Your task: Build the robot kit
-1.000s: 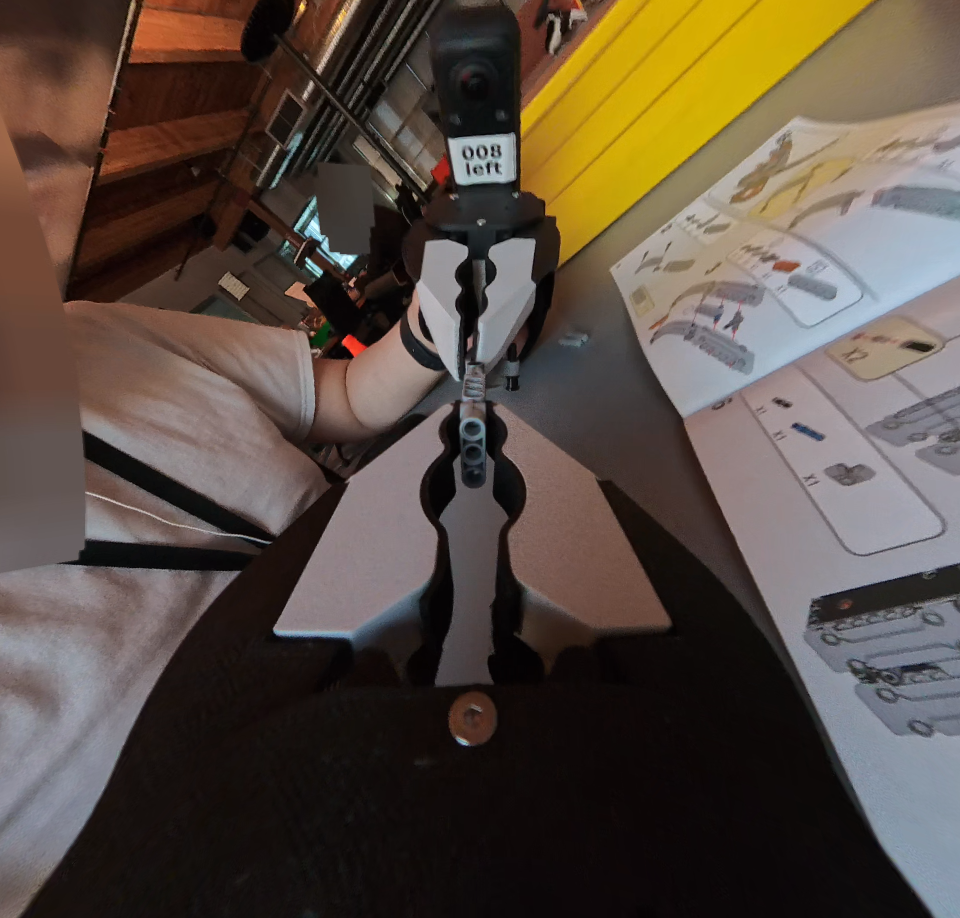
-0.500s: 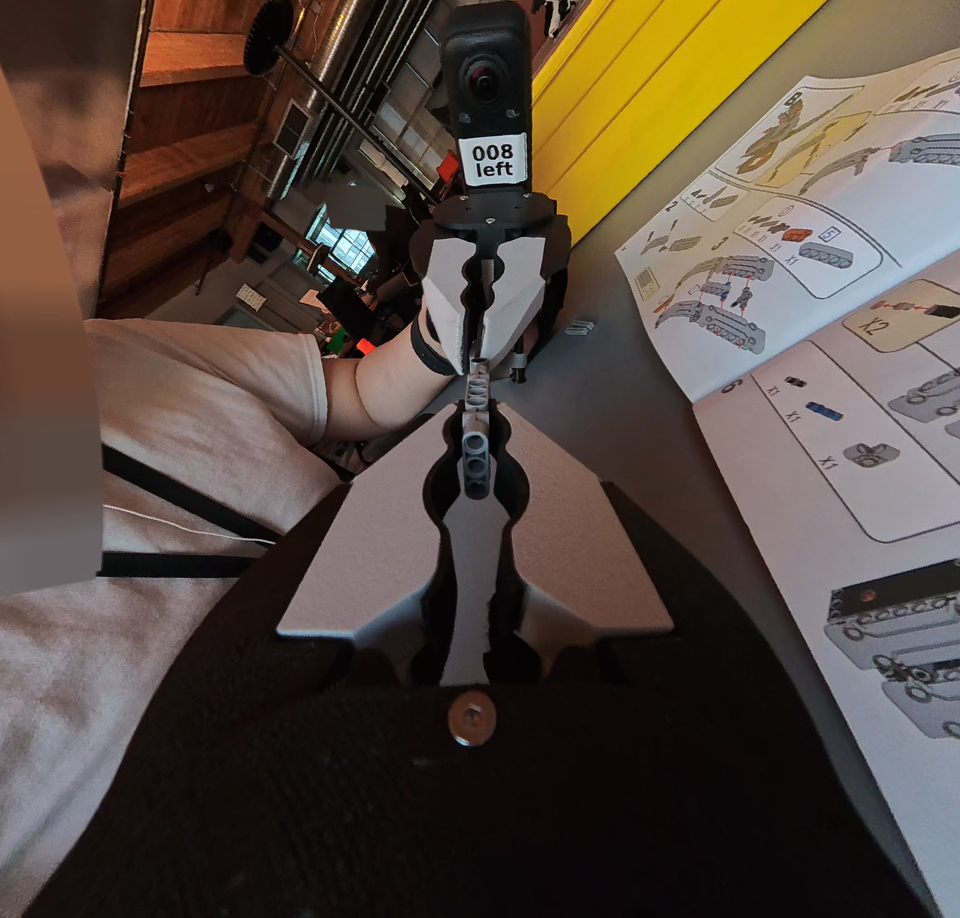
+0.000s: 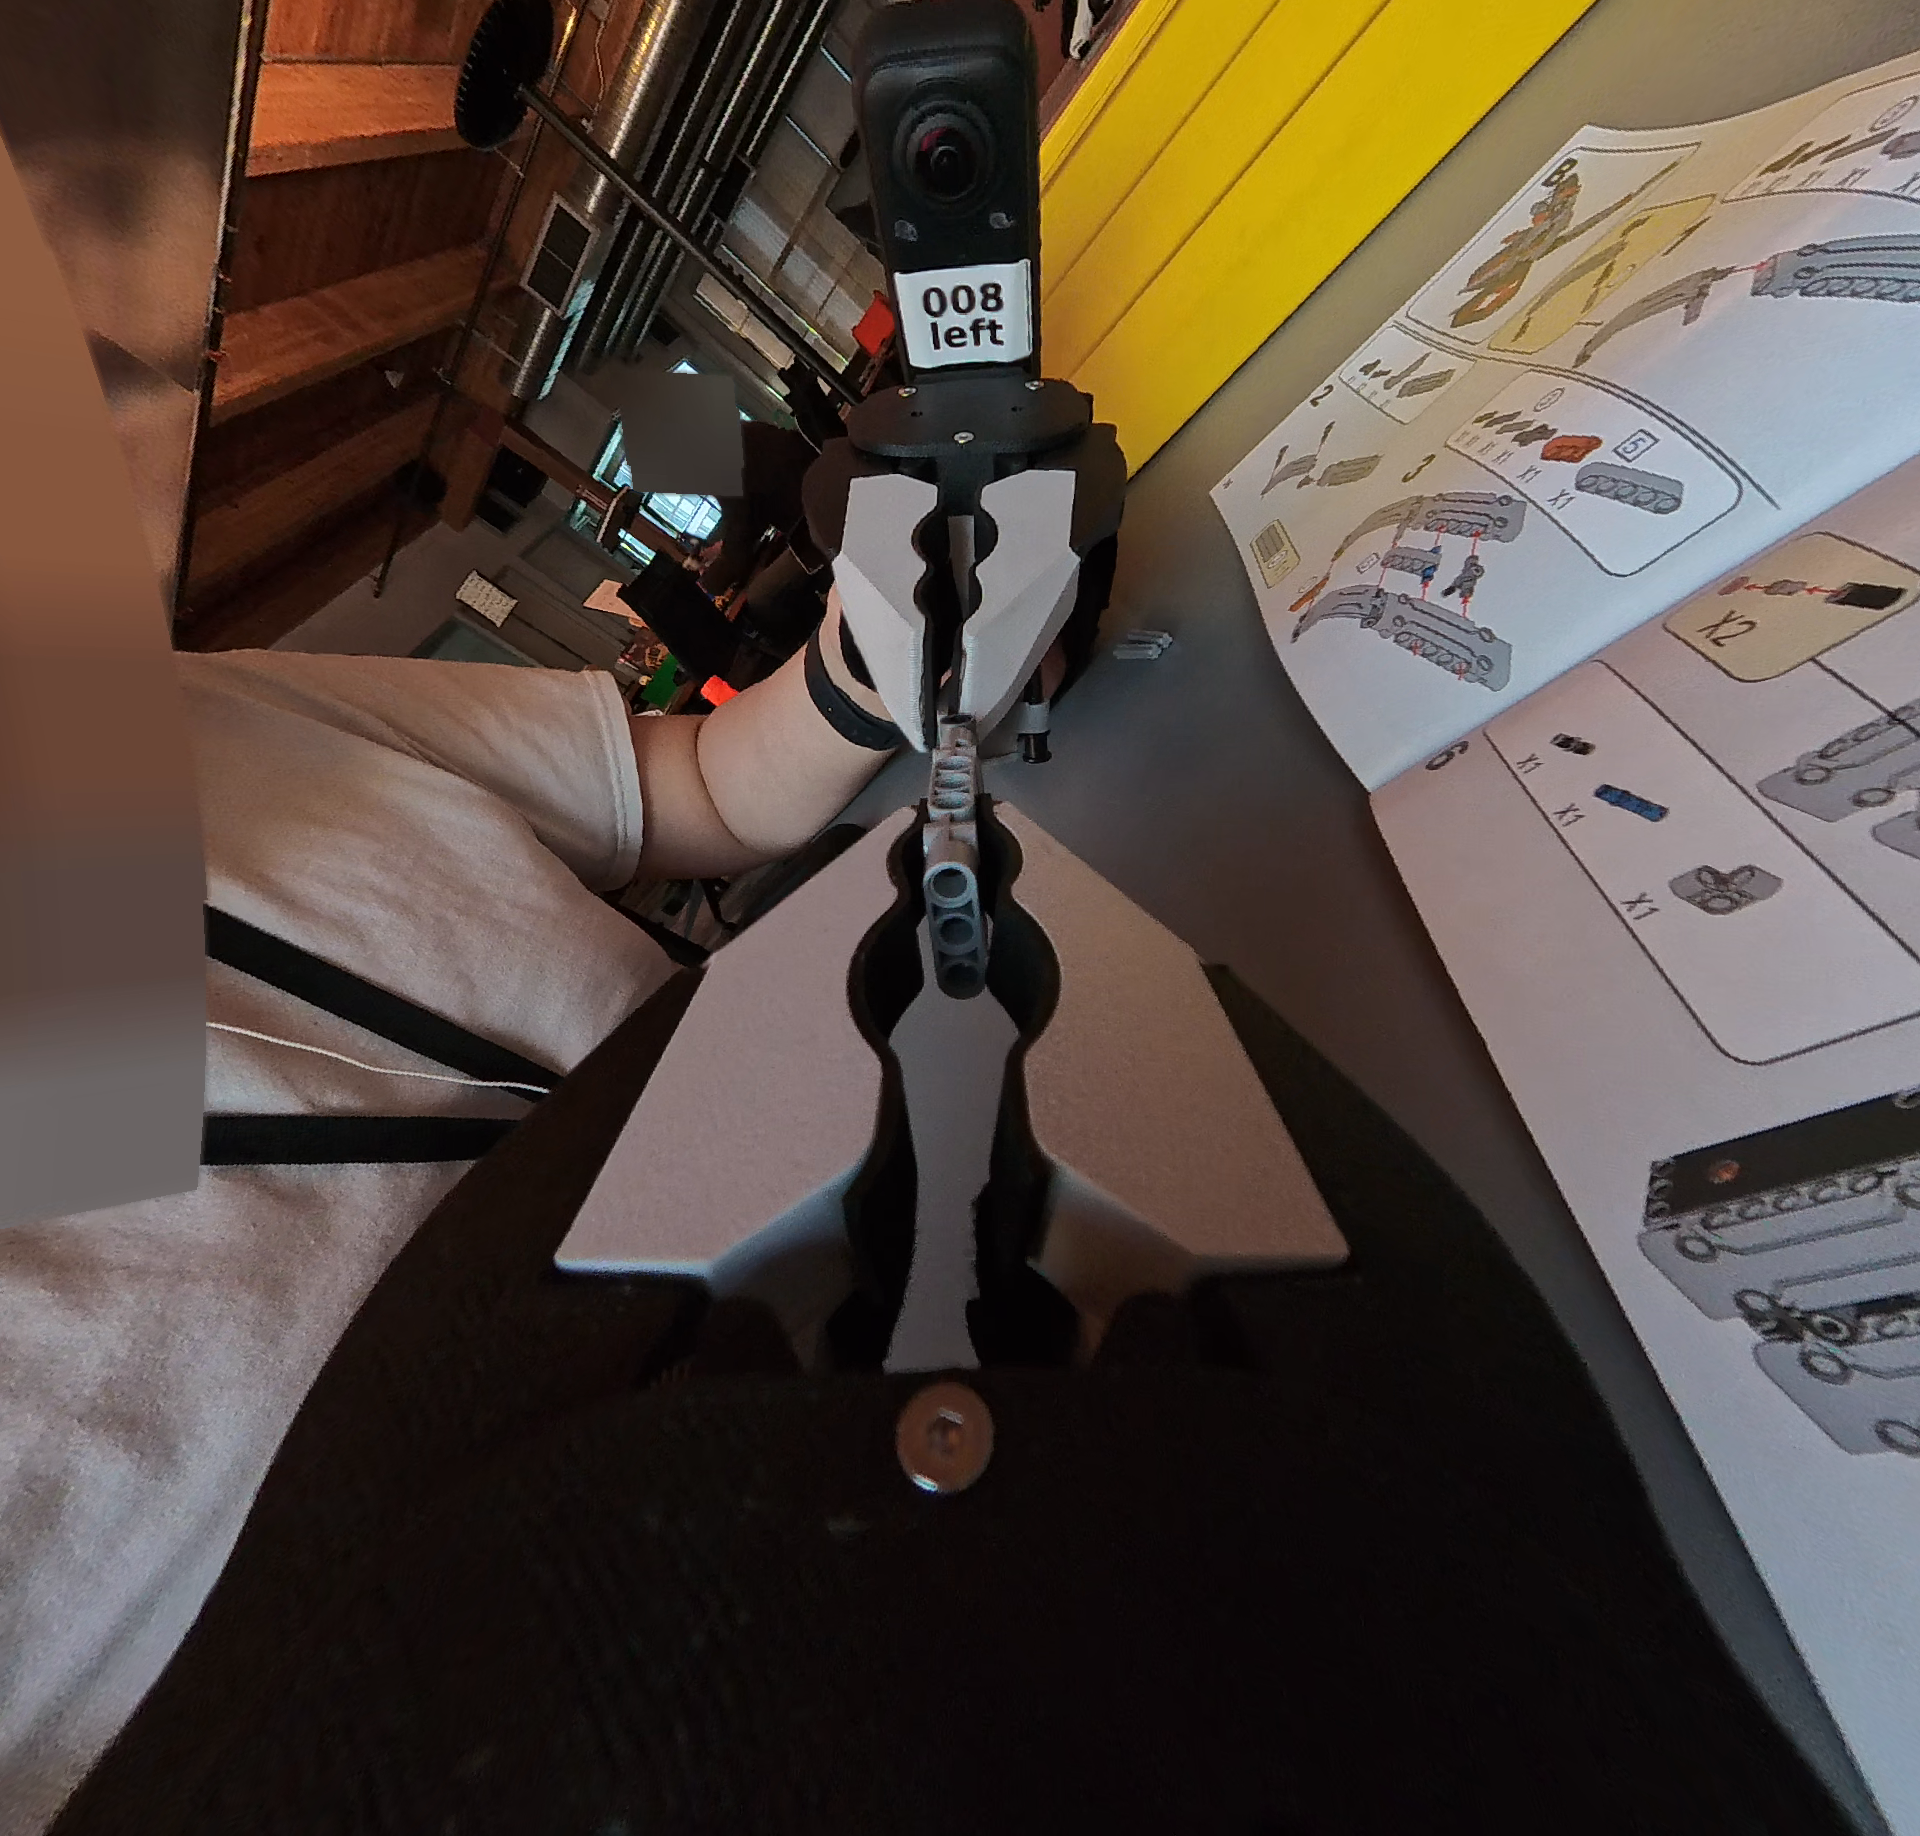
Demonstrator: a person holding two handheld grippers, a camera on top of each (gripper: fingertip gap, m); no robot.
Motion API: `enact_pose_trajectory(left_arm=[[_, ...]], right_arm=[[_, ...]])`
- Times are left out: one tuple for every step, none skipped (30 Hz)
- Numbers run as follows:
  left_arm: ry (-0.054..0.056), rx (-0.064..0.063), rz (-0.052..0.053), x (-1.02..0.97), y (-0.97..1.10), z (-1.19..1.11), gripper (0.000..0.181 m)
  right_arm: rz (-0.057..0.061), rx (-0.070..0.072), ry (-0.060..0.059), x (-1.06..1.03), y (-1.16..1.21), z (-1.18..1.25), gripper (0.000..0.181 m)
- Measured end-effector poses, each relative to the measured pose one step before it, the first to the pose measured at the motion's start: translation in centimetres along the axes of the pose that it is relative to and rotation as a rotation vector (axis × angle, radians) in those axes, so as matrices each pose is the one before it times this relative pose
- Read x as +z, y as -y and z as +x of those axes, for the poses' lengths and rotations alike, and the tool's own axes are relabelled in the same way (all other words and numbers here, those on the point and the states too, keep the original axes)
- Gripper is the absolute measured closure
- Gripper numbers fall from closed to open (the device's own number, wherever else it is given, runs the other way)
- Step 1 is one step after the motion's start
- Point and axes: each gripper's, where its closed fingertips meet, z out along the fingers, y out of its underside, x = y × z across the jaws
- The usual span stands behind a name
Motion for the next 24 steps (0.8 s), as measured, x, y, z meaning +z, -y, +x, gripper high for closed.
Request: enact_pose_trajectory(left_arm=[[-0.0101, -0.0063, 0.0020, -0.010, 0.036, 0.064, 0.181], [-0.0128, -0.0054, -0.0035, 0.021, -0.027, 0.104, 0.181], [-0.0057, -0.0010, -0.0001, 0.025, 0.022, 0.065, 0.181], [0.0007, 0.0021, 0.0031, 0.012, 0.066, 0.008, 0.181], [0.0001, 0.0006, -0.0008, 0.001, 0.007, 0.005, 0.181], [0.0016, -0.0020, -0.0038, -0.018, -0.062, -0.026, 0.181], [0.0026, -0.0008, -0.0006, 0.001, -0.038, -0.029, 0.181], [0.0072, -0.0021, -0.0004, 0.007, -0.021, -0.111, 0.181], [0.0116, -0.0005, 0.0004, -0.015, -0.021, -0.149, 0.181], [0.0176, 0.0026, 0.0029, -0.029, 0.024, -0.197, 0.181], [0.0148, 0.0029, 0.0026, -0.018, 0.027, -0.153, 0.181], [0.0025, 0.0039, -0.0005, -0.018, -0.013, 0.012, 0.181], [-0.0016, 0.0023, 0.0023, -0.011, 0.040, 0.039, 0.181], [-0.0045, -0.0011, 0.0041, -0.030, 0.108, 0.057, 0.181], [-0.0050, -0.0021, 0.0034, -0.048, 0.135, 0.034, 0.181], [-0.0014, 0.0013, -0.0009, -0.034, 0.089, 0.048, 0.181], [0.0077, 0.0044, -0.0008, -0.051, 0.058, -0.014, 0.181], [0.0054, 0.0007, 0.0071, -0.171, 0.143, 0.034, 0.181], [-0.0097, -0.0161, 0.0068, -0.278, 0.146, 0.150, 0.181], [-0.0264, -0.0345, -0.0032, -0.278, 0.040, 0.297, 0.181], [-0.0286, -0.0424, -0.0092, -0.166, -0.057, 0.281, 0.181], [-0.0118, -0.0337, -0.0021, -0.050, -0.040, 0.053, 0.181], [0.0012, -0.0201, -0.0097, 0.089, -0.242, -0.126, 0.181], [0.0110, -0.0102, -0.0224, 0.202, -0.434, -0.248, 0.181]], right_arm=[[-0.0019, 0.0065, 0.0093, -0.004, 0.007, -0.069, 0.177], [-0.0062, 0.0170, 0.0165, -0.007, -0.043, -0.083, 0.177], [-0.0005, 0.0176, 0.0122, -0.044, 0.055, 0.003, 0.177], [0.0028, 0.0067, 0.0069, -0.033, 0.066, -0.005, 0.177], [0.0002, -0.0036, -0.0016, 0.015, -0.029, 0.009, 0.177], [-0.0006, -0.0109, -0.0093, 0.029, -0.066, 0.032, 0.177], [0.0019, -0.0108, -0.0091, -0.002, -0.003, 0.026, 0.177], [0.0013, -0.0058, -0.0122, 0.013, -0.005, 0.101, 0.177], [-0.0011, 0.0014, -0.0097, 0.020, 0.007, 0.129, 0.177], [0.0037, 0.0035, -0.0113, 0.015, 0.069, 0.188, 0.177], [-0.0003, -0.0026, -0.0085, 0.028, -0.002, 0.097, 0.177], [-0.0017, -0.0022, 0.0018, 0.014, -0.018, -0.035, 0.177], [0.0028, 0.0004, 0.0027, -0.001, 0.067, -0.028, 0.177], [0.0041, -0.0069, -0.0003, -0.005, 0.105, -0.021, 0.177], [0.0045, -0.0235, -0.0057, 0.000, 0.136, -0.035, 0.176], [-0.0037, -0.0444, -0.0116, -0.014, 0.047, -0.052, 0.176], [-0.0214, -0.0621, -0.0225, -0.104, -0.106, -0.025, 0.163], [-0.0150, -0.0757, -0.0393, -0.292, 0.049, 0.066, 0.139], [-0.0085, -0.1036, -0.0477, -0.508, 0.072, 0.020, 0.130], [-0.0132, -0.1415, -0.0605, -0.620, 0.052, 0.026, 0.130], [-0.0198, -0.1663, -0.0759, -0.548, 0.118, 0.033, 0.130], [-0.0342, -0.1746, -0.0771, -0.361, 0.126, -0.023, 0.128], [-0.0457, -0.1669, -0.0630, -0.158, 0.098, -0.212, 0.126], [-0.0472, -0.1415, -0.0414, 0.049, 0.076, -0.424, 0.123]])
